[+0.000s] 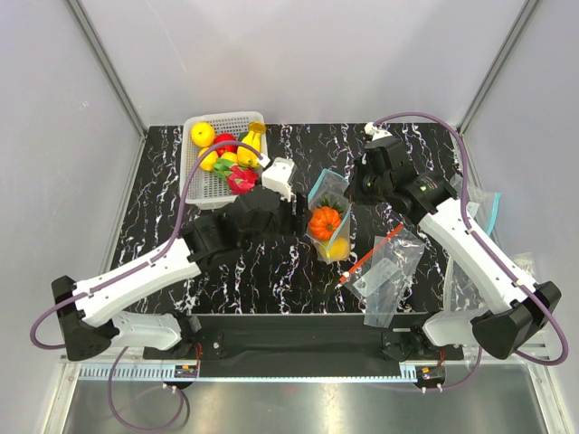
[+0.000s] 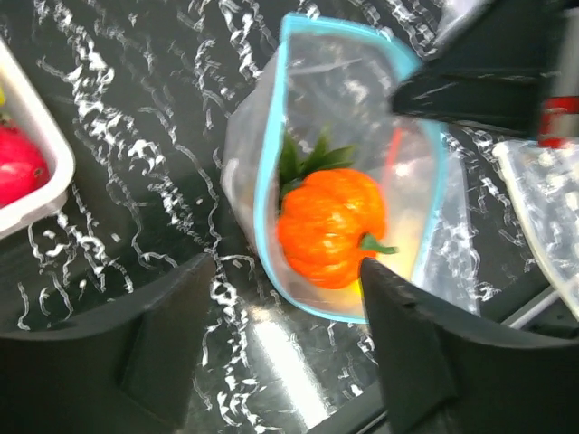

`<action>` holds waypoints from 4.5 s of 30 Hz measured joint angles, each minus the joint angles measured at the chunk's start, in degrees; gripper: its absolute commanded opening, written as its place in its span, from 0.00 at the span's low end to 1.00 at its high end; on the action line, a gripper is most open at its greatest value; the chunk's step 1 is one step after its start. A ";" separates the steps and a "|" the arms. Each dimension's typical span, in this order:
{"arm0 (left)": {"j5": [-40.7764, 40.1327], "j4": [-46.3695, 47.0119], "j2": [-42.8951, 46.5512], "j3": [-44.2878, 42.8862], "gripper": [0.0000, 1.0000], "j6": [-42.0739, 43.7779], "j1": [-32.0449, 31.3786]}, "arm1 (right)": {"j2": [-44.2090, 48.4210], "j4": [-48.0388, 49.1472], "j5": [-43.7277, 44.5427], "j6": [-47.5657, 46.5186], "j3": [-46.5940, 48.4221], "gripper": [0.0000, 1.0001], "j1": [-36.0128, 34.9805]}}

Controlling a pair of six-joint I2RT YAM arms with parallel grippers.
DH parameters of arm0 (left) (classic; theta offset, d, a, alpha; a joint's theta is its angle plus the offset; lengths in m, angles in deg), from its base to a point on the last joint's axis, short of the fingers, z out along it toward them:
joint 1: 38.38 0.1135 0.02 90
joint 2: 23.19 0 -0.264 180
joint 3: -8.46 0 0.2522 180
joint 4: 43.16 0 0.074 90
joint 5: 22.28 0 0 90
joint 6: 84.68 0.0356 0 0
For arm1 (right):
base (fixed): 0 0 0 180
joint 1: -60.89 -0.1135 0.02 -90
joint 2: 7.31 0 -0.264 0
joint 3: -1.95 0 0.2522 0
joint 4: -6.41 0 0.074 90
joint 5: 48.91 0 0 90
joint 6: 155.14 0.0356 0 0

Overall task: Place the food in the zip-top bag and seal the zipper
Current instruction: Place the fake vegetable in the zipper food storage bag, then adjust the zipper food storage bag at the center of the board.

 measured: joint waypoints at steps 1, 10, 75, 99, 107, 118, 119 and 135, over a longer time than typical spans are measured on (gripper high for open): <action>0.44 -0.39 -0.22 0.00 0.66 -0.11 0.63 | 0.00 0.00 0.00 0.09 0.00 0.00 0.00; 5.75 -2.34 -6.45 -1.64 0.62 -1.09 5.57 | 0.00 -0.02 0.02 0.35 0.00 0.00 0.00; 31.93 4.68 -8.87 -0.15 0.00 -3.93 17.79 | 3.74 -4.07 -11.23 6.19 -3.45 0.50 -1.51; 46.27 2.58 -11.67 -7.45 0.54 2.64 16.24 | -0.94 0.00 -10.43 14.60 -3.93 0.00 -5.14; 43.25 5.99 1.88 5.01 0.99 4.28 16.24 | 3.30 2.93 -8.00 19.06 -8.11 0.00 -5.16; 40.13 20.74 23.12 27.69 0.97 3.19 16.11 | 4.57 5.09 -4.87 21.44 -10.56 0.00 -5.16; 40.22 22.91 24.11 31.19 0.95 2.21 15.82 | 4.66 5.29 -4.63 21.46 -10.67 0.00 -5.16; 30.14 46.93 27.26 52.59 0.63 1.14 6.78 | 4.70 6.32 -3.43 21.64 -10.93 0.00 -5.18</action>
